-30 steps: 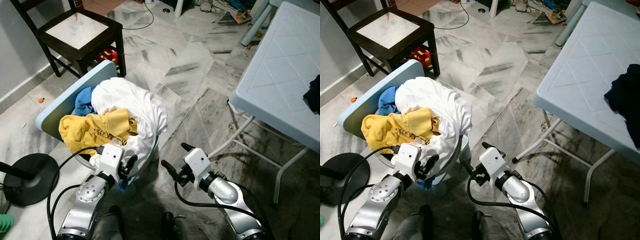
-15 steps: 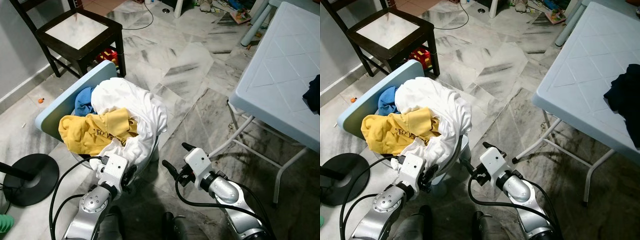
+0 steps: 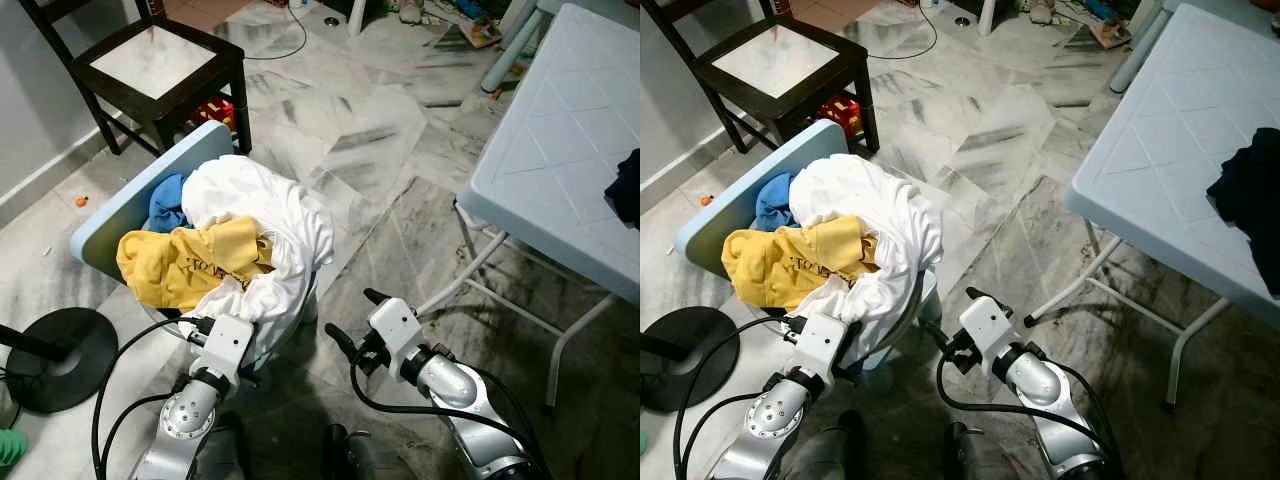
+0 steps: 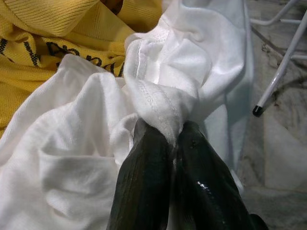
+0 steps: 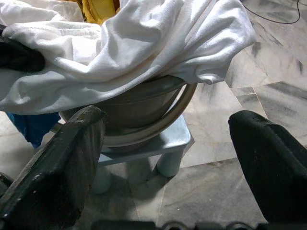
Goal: Hang hanger
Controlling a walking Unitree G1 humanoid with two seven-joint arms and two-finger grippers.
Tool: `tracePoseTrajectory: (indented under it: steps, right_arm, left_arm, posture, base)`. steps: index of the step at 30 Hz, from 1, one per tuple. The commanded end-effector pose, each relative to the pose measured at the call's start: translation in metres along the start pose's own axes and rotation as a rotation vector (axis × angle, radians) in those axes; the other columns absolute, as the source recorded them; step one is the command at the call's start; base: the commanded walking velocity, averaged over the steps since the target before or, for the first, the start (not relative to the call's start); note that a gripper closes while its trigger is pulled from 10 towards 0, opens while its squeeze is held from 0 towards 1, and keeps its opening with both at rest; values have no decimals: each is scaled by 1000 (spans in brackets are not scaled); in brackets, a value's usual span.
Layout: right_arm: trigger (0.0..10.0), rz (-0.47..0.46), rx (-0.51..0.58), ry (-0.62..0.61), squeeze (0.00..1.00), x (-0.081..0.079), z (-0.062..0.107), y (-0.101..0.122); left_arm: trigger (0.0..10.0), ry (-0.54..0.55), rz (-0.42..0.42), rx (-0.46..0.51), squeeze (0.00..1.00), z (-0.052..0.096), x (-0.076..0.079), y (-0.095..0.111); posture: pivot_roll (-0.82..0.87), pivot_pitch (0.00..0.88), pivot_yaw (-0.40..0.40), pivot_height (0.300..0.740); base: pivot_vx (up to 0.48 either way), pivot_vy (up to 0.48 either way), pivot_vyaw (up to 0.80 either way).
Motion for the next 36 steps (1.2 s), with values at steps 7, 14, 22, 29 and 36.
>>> tracePoseTrajectory:
  steps: [7, 14, 22, 29, 36]
  right_arm:
    - [10000, -3, -28, 7, 0, -2, 3, -9]
    - [10000, -3, -24, 12, 0, -3, 1, -8]
    - [10000, -2, -16, 17, 0, -5, -3, -6]
    - [10000, 1, -16, 16, 0, -6, -2, -6]
    - [10000, 0, -19, 7, 0, -4, 1, -8]
  left_arm:
    - [0, 286, -118, 225, 0, 11, -57, 47]
    - [0, 395, -195, 355, 0, 20, -85, 85]
    - [0, 401, -509, 587, 0, 26, -92, 150]
    - [0, 194, -572, 528, 0, 19, -50, 118]
    - [0, 76, -493, 269, 0, 23, -28, 41]
  posture:
    - [26, 268, -121, 740]
    - [45, 265, -121, 740]
    - [55, 260, -121, 740]
    - [46, 261, -116, 740]
    - [39, 267, -115, 740]
  base:
    - [0, 0, 0]
    - [0, 0, 0]
    - [0, 0, 0]
    - [0, 0, 0]
    - [0, 0, 0]
Point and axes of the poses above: a point about 5 cm out from each wrist's last joint towards the gripper, its own z axis pointing back from the gripper into the wrist, its own y axis along the axis of the wrist's last joint, x = y × z, the point moved 5 cm from there along -z, pointing out of the wrist towards the gripper, and after that the axes turned 3 degrees about -z, right-handed, at the moved point
